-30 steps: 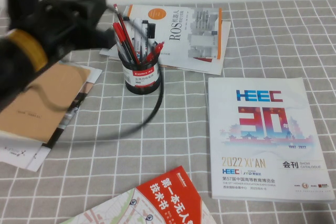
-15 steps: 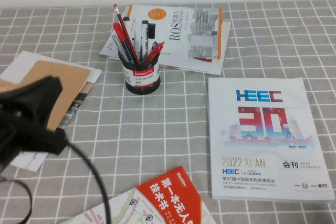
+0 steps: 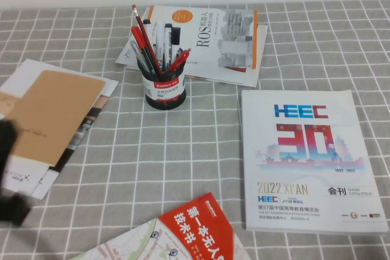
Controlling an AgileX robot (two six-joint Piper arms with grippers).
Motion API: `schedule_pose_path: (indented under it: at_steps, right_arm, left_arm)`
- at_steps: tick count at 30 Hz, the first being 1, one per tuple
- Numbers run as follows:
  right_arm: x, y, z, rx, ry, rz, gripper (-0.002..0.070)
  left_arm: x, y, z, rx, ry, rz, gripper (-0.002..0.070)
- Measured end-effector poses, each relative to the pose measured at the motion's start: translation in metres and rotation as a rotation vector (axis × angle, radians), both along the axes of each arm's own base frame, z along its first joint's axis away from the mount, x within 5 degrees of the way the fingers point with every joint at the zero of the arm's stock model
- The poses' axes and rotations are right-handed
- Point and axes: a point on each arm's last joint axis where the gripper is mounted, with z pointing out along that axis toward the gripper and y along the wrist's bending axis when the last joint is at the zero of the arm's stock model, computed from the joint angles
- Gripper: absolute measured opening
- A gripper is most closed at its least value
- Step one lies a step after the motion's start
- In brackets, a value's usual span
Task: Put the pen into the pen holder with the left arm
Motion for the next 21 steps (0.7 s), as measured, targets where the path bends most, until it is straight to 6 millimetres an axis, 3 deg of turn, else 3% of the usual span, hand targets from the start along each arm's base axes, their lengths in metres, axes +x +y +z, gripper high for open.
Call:
schedule_pose_path:
  at_steps: [4,9,14,21]
  right_arm:
    - [0.0,0.0,0.0,0.003,0.0,0.0,-0.0013]
    - [0.0,0.0,0.0,0.004,0.0,0.0,-0.0013]
    - [0.0,0.0,0.0,0.007,0.0,0.001,-0.0013]
    - [0.0,0.0,0.0,0.007,0.0,0.001,-0.0013]
  left_arm:
    - [-0.028,0.017,-0.013,0.014,-0.096,0.086,-0.0002]
    - [-0.052,0.03,-0.047,0.021,-0.18,0.202,-0.0002]
    - [-0.053,0.032,-0.078,-0.006,-0.148,0.244,-0.0002]
    - [-0.052,0.033,-0.096,0.009,0.006,0.247,-0.0002]
